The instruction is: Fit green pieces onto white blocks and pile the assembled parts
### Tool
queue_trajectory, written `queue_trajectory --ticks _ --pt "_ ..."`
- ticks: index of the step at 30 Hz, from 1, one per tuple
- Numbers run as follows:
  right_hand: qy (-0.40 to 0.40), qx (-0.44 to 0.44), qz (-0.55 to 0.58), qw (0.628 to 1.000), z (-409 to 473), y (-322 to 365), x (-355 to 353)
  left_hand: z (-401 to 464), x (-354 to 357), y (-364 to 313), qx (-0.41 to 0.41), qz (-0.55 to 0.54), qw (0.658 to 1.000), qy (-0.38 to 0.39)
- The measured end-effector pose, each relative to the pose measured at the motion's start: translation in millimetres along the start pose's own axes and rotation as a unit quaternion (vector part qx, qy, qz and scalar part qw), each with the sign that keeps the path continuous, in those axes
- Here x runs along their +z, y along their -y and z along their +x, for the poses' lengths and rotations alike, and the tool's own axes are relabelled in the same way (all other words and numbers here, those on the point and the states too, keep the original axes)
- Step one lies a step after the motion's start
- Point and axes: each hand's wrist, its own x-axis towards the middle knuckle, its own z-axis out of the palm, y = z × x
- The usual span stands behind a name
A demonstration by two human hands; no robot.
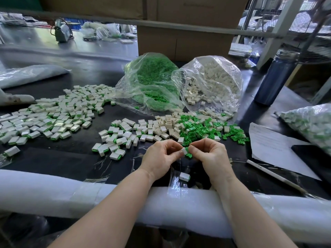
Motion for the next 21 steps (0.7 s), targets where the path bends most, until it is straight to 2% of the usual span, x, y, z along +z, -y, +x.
queue_trajectory --ticks 6,12,21 --pt "0.015 -0.005 -0.015 1.0 -0.7 0.3 0.3 -0.6 0.0 0.1 0.004 0.0 1.0 0.007" --pt "0.018 -0.022 0.0 1.0 0.0 -1.8 -0.5 -1.3 -1.0 -3.8 0.013 -0.046 0.999 -0.017" --pt "0.04 -0.043 -0.028 0.998 0.7 -3.0 1.1 -2.1 0.7 -3.7 0.043 0.02 0.999 -0.022"
